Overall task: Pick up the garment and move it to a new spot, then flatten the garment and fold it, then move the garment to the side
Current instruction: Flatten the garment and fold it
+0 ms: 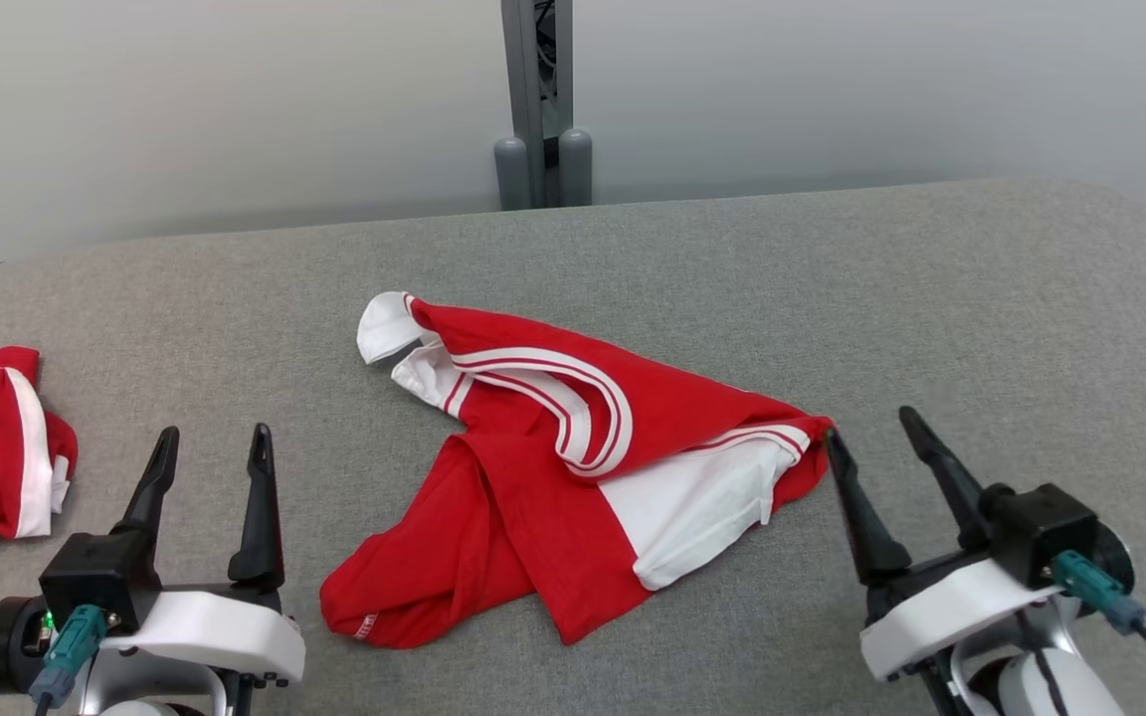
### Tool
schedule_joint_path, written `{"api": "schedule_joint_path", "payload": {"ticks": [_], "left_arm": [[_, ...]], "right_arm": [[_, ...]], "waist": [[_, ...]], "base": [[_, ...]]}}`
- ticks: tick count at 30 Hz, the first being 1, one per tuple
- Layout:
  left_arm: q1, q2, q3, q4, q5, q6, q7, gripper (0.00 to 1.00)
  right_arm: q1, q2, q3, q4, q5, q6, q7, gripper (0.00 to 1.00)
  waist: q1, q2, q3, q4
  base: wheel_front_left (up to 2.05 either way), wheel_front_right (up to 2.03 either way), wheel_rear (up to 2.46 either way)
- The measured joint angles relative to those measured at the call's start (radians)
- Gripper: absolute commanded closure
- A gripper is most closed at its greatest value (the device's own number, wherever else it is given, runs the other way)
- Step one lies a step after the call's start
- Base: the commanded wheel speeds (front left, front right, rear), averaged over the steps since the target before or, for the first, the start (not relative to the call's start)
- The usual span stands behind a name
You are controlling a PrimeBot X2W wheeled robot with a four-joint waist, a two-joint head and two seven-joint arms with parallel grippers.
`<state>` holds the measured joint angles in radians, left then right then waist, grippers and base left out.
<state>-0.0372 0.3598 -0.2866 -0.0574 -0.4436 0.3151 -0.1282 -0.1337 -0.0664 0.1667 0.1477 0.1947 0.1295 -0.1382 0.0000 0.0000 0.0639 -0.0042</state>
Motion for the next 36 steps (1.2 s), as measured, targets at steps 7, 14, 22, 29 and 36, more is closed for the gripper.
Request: {"api": "schedule_joint_path", "payload": {"ticks": [7, 14, 22, 29, 36], "left_arm": [[-0.01, -0.014, -0.005, -0.001, -0.001, 0.003, -0.014, 0.0], [-0.042, -0.034, -0.015, 0.026, -0.006, -0.003, -0.043, 0.0], [-0.08, -0.058, -0.025, 0.054, -0.01, -0.015, -0.066, 0.0], [-0.115, -0.071, -0.035, 0.082, -0.015, -0.03, -0.079, 0.0], [-0.132, -0.079, -0.037, 0.105, -0.017, -0.036, -0.091, 0.0]], "right_arm": [[-0.005, -0.074, 0.207, 0.033, -0.016, 0.001, 0.055, 0.0], [-0.042, -0.149, 0.347, 0.109, -0.015, 0.001, 0.081, 0.0], [-0.141, -0.186, 0.411, 0.195, -0.09, 0.001, 0.11, 0.0], [-0.212, -0.162, 0.452, 0.279, -0.116, 0.001, 0.14, 1.0], [-0.221, -0.145, 0.407, 0.277, -0.055, 0.001, 0.102, 1.0]], "waist": [[0.0001, 0.0, 0.027, 0.027], [0.0, 0.0, 0.08, 0.063], [0.0, 0.0, 0.145, 0.085], [0.0, 0.0, 0.179, 0.097], [0.0, 0.0, 0.182, 0.101]], "base": [[0.0, 0.0, 0.0], [0.0, 0.0, 0.0], [0.0, 0.0, 0.0], [0.0, 0.0, 0.0], [0.0, 0.0, 0.0]]}}
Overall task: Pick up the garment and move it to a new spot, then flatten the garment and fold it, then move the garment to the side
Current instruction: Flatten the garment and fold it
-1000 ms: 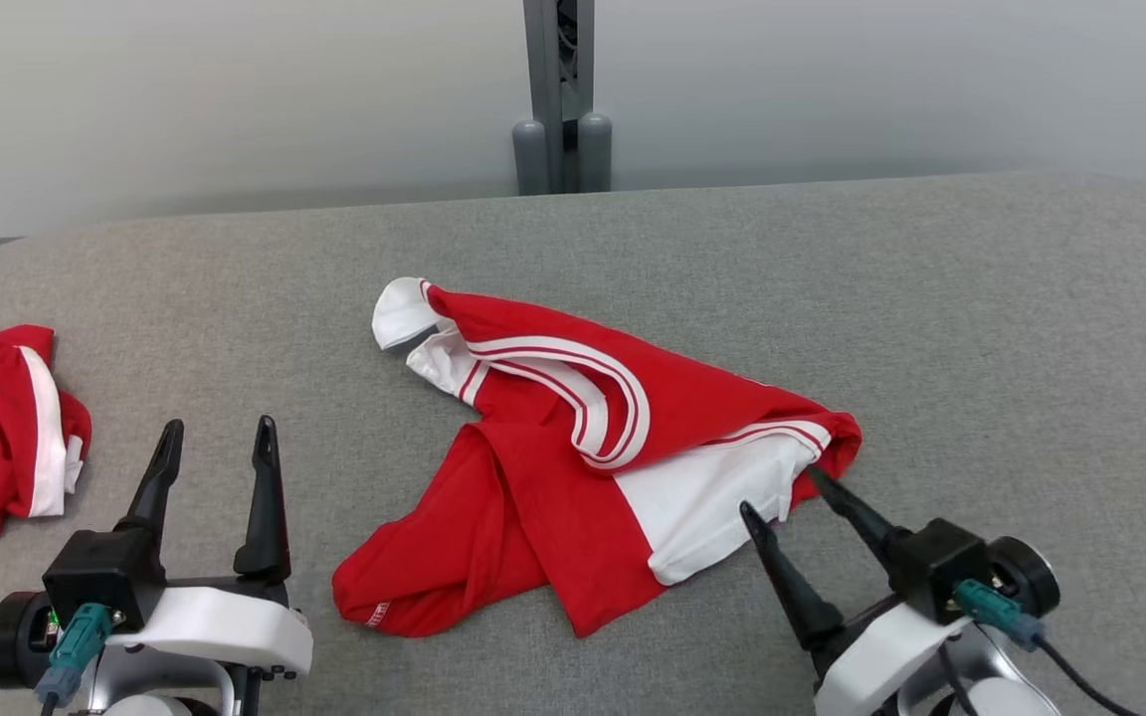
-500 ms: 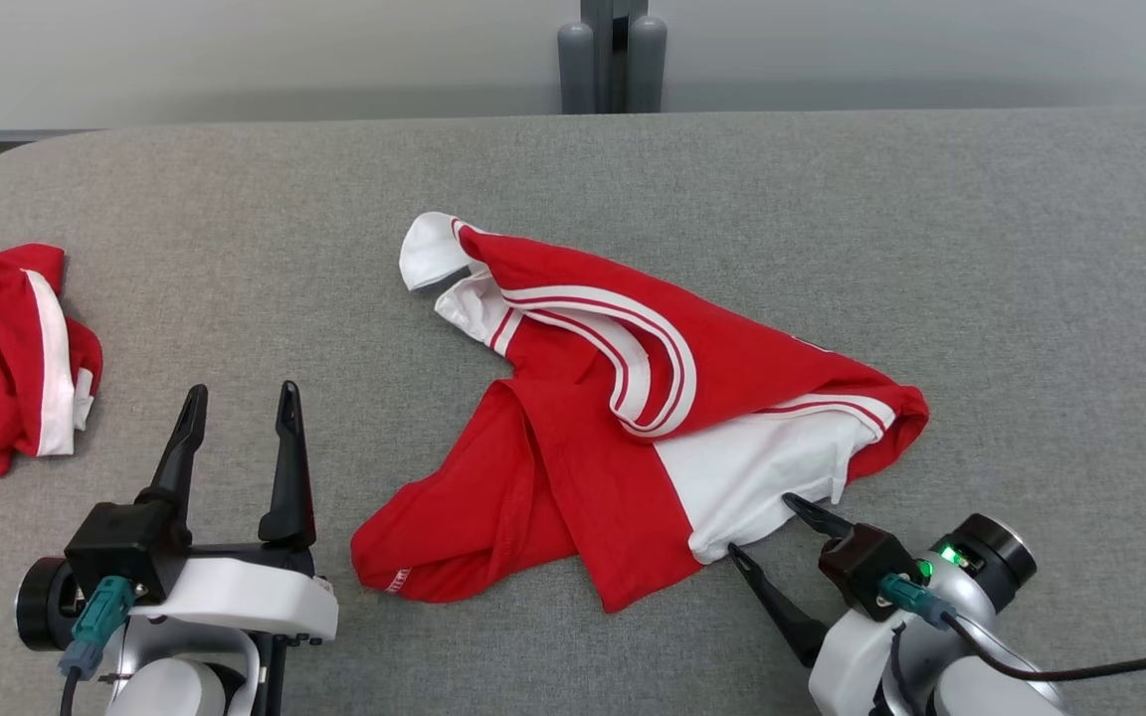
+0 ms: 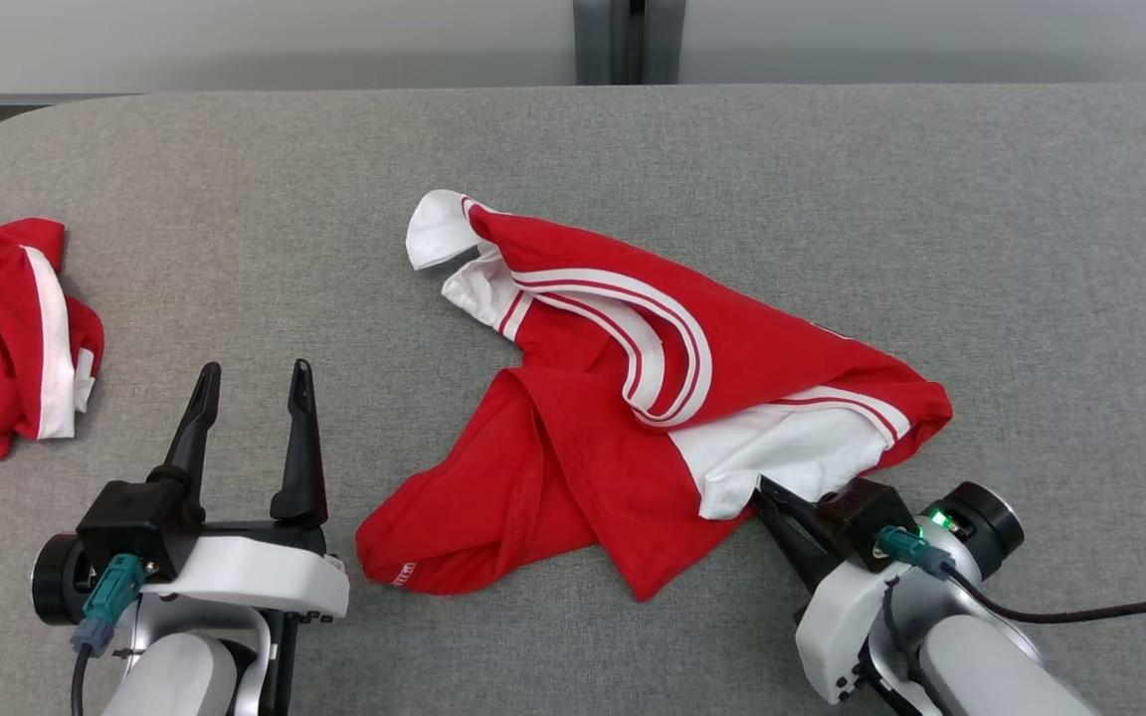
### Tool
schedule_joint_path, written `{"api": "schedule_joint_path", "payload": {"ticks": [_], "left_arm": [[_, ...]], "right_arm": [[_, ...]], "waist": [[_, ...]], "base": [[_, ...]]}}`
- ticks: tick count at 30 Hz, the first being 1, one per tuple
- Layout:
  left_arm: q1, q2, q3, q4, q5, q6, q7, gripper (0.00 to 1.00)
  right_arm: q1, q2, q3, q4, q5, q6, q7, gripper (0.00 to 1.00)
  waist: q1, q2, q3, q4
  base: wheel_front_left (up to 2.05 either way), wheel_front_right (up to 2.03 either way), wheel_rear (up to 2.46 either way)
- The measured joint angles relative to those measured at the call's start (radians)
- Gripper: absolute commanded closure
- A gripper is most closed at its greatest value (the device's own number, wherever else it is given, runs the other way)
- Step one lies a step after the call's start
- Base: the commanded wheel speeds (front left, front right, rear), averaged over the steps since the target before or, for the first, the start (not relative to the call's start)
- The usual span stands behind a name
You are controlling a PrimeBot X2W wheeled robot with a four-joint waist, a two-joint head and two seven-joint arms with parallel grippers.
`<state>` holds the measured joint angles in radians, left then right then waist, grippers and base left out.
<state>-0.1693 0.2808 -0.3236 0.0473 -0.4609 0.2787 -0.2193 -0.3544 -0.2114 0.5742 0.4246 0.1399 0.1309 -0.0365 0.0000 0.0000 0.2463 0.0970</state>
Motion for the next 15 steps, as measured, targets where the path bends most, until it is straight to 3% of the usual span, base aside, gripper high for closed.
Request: {"api": "schedule_joint_path", "payload": {"ticks": [6, 15], "left_arm": [[0.001, 0.005, 0.003, 0.008, -0.005, -0.002, -0.006, 0.0], [0.002, 0.025, 0.003, 0.004, -0.006, -0.004, 0.004, 0.0]], "right_arm": [[0.043, 0.018, -0.044, -0.089, 0.12, 0.0, -0.018, 1.0], [0.114, 0.064, -0.204, -0.227, 0.439, 0.0, -0.003, 1.0]], "waist": [[0.0, 0.0, -0.007, -0.022], [0.0, 0.0, -0.035, -0.073]], "base": [[0.0, 0.0, 0.0], [0.0, 0.0, 0.0]]}}
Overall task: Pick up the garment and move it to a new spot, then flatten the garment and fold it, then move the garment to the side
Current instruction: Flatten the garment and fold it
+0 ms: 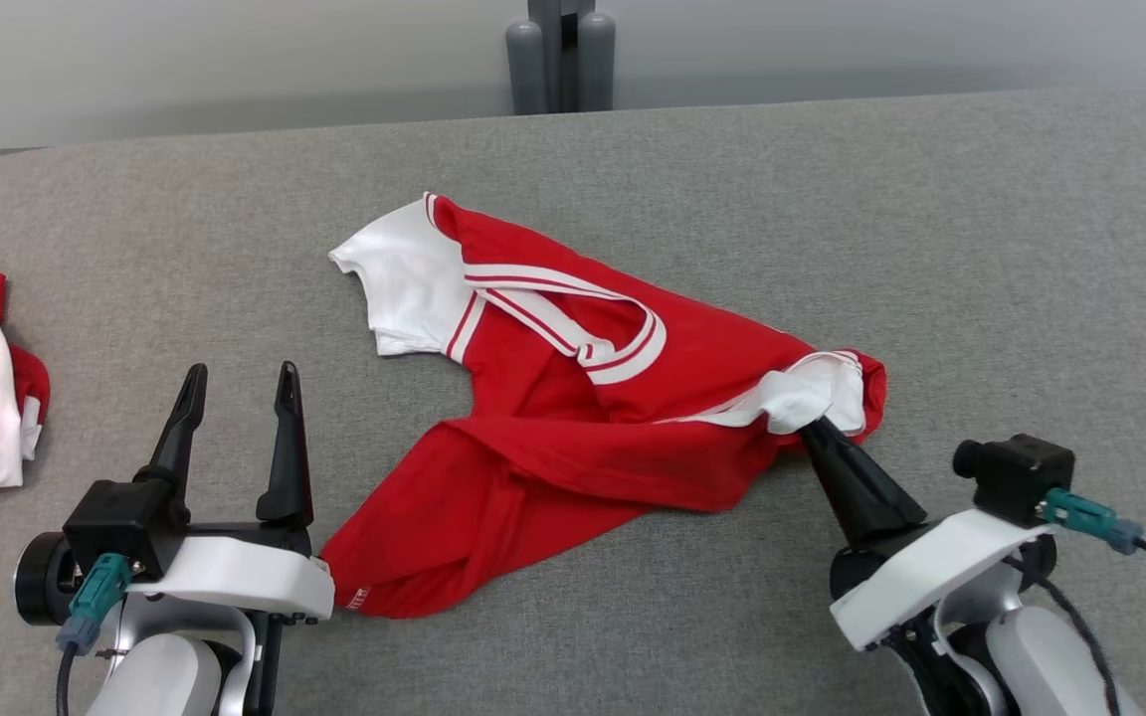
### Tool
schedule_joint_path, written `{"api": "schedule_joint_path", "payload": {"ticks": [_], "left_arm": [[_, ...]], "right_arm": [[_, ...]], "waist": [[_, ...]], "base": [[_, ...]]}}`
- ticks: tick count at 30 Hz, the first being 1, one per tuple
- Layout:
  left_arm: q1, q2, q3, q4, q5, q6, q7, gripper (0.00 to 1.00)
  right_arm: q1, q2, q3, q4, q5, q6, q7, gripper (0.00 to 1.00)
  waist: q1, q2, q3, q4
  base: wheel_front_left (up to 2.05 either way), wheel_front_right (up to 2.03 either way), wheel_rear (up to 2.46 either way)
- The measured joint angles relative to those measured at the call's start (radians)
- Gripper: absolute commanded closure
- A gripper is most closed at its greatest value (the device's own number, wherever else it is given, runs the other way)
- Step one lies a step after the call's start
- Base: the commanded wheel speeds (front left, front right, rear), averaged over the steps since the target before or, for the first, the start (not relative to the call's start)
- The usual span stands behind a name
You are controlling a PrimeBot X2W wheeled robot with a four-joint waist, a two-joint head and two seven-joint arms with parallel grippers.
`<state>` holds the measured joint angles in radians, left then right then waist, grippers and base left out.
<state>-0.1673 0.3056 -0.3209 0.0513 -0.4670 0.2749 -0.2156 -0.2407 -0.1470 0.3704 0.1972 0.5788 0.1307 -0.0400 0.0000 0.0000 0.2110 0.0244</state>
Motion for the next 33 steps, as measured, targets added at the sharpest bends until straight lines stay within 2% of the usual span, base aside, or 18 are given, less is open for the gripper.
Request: {"api": "schedule_joint_path", "payload": {"ticks": [7, 15, 22, 30, 31, 32, 33], "left_arm": [[0.001, 0.018, -0.008, -0.012, 0.001, 0.0, 0.018, 0.0], [0.0, 0.02, -0.026, -0.02, 0.003, -0.001, 0.03, 0.0], [-0.001, 0.019, -0.033, -0.019, 0.002, -0.002, 0.032, 0.0], [-0.028, 0.021, -0.044, -0.024, 0.003, -0.01, 0.037, 0.0], [-0.029, 0.021, -0.046, -0.022, 0.003, -0.01, 0.037, 0.0], [-0.029, 0.02, -0.047, -0.021, 0.003, -0.01, 0.036, 0.0], [-0.029, 0.02, -0.047, -0.021, 0.003, -0.01, 0.036, 0.0]], "right_arm": [[0.025, 0.016, -0.164, 0.003, 0.15, 0.0, 0.0, 1.0], [-0.011, -0.003, -0.284, 0.195, 0.195, 0.0, -0.05, 1.0], [-0.091, -0.045, -0.308, 0.343, 0.187, 0.0, -0.132, 1.0], [-0.274, -0.105, -0.242, 0.523, 0.186, 0.0, -0.184, 1.0], [-0.309, -0.113, -0.219, 0.573, 0.186, 0.0, -0.192, 0.53], [-0.32, -0.115, -0.202, 0.597, 0.184, 0.0, -0.198, 0.0], [-0.329, -0.114, -0.188, 0.613, 0.184, 0.0, -0.199, 0.0]], "waist": [[0.0, 0.0, -0.014, -0.039], [0.0, 0.0, -0.014, -0.047], [0.0, 0.0, -0.008, -0.043], [0.0, 0.0, 0.022, -0.035], [0.0, 0.0, 0.029, -0.033], [0.0, 0.0, 0.03, -0.032], [0.0, 0.0, 0.031, -0.032]], "base": [[0.0, 0.0, 0.0], [0.0, 0.0, 0.0], [0.0, 0.0, 0.0], [0.0, 0.0, 0.0], [0.0, 0.0, 0.0], [0.0, 0.0, 0.0], [0.0, 0.0, 0.0]]}}
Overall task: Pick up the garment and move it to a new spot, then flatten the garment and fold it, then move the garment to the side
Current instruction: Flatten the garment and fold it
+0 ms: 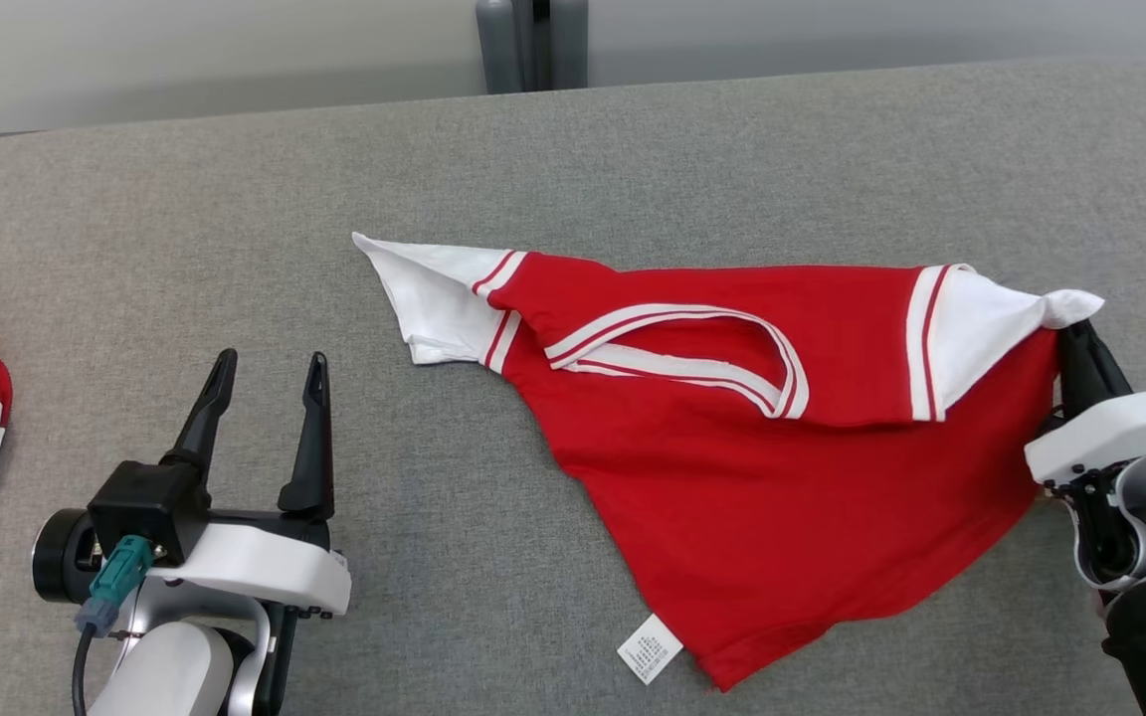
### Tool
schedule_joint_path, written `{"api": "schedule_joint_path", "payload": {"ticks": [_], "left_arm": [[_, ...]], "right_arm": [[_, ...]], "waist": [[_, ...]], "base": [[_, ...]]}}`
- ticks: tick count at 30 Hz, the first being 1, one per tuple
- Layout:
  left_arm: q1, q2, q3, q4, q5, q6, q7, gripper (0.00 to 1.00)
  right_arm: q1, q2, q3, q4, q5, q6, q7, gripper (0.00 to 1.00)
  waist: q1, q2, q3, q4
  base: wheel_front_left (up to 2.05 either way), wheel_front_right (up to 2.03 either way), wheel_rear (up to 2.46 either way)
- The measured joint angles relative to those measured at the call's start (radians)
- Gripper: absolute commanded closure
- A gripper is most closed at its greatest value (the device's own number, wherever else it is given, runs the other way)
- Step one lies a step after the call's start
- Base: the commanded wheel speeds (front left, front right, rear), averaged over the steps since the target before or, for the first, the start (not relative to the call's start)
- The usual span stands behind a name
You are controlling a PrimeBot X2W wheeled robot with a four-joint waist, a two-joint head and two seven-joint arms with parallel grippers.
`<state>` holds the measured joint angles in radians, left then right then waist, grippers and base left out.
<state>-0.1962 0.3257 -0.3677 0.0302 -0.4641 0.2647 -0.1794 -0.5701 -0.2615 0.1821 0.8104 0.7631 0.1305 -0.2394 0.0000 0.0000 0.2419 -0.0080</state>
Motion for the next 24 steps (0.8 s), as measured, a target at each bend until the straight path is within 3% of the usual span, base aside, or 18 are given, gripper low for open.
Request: {"api": "schedule_joint_path", "payload": {"ticks": [8, 14, 20, 24], "left_arm": [[-0.001, 0.0, 0.0, 0.007, -0.002, 0.0, -0.006, 0.0], [0.0, 0.003, 0.003, 0.014, -0.006, 0.005, -0.007, 0.0], [0.006, 0.014, 0.015, 0.009, -0.012, 0.015, -0.007, 0.0], [0.014, 0.03, 0.021, 0.002, -0.012, 0.022, -0.006, 0.0]], "right_arm": [[-0.006, -0.013, 0.057, 0.072, 0.013, 0.0, -0.019, 0.0], [0.072, -0.063, 0.007, 0.059, 0.008, 0.0, -0.022, 0.0], [0.147, -0.069, -0.169, -0.096, -0.112, 0.0, -0.025, 0.0], [0.188, -0.006, -0.239, -0.269, -0.232, 0.0, -0.025, 0.0]], "waist": [[0.0, 0.0, -0.005, -0.025], [0.0, 0.0, -0.029, -0.052], [0.0, 0.0, -0.055, -0.077], [0.0, 0.0, -0.075, -0.085]], "base": [[0.0, 0.0, 0.0], [0.0, 0.0, 0.0], [0.0, 0.0, 0.0], [0.0, 0.0, 0.0]]}}
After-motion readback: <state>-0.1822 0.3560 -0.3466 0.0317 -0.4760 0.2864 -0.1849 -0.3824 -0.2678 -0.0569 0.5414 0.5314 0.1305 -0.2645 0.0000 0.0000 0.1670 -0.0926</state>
